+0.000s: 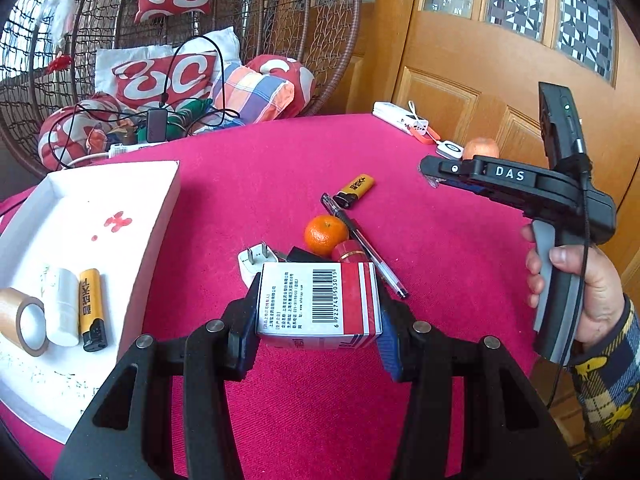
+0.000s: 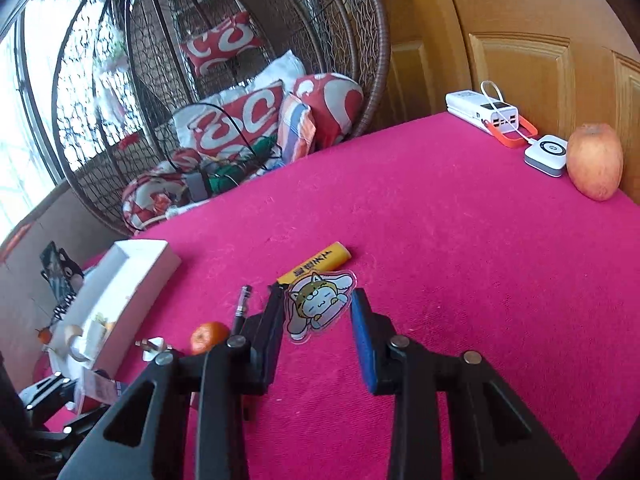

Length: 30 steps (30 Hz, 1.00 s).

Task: Organize rigid objects
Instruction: 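Lift the medicine box with the left tool while the right tool grasps the cartoon keychain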

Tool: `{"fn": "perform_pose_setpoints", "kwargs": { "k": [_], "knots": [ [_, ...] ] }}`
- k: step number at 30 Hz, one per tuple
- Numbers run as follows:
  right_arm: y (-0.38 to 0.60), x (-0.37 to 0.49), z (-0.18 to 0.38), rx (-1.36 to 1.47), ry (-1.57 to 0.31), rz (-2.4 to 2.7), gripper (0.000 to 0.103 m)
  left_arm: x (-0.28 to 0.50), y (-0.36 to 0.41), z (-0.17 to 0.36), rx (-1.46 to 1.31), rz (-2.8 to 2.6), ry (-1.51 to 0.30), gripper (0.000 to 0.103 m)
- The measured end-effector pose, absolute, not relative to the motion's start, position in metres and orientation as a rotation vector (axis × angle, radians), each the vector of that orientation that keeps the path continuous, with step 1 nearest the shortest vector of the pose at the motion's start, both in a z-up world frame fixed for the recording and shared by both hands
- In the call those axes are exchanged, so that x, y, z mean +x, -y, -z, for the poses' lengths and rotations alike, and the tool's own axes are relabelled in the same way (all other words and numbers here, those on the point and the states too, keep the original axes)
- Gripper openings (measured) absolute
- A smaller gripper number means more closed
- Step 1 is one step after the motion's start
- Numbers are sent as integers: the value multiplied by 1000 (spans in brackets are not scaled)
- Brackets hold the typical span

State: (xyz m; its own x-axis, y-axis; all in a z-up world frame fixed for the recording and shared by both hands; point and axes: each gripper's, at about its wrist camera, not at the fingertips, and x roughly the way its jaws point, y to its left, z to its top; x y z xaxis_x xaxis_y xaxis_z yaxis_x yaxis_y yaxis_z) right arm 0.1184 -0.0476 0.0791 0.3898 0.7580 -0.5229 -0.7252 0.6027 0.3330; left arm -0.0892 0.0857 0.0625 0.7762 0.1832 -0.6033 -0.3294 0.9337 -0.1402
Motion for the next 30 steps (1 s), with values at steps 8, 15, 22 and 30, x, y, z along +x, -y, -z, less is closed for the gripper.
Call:
{"fn": "perform_pose_setpoints", "kwargs": {
  "k": [8,15,22,30],
  "knots": [
    [35,88,-103,40,-628,-1034,32,-96,-85,-69,-236,-299,-611,48],
    [29,78,-101,23,-637,-1060,32,-103,-88,-73,-240,-318,-591,48],
    [22,68,-102,3,-634,-1079,32,-112,-94,-77,-262,-334,-571,48],
    [14,58,-103,-21,-634,-1100,32,-124,-104,-81,-285,-364,-539,48]
  ]
}}
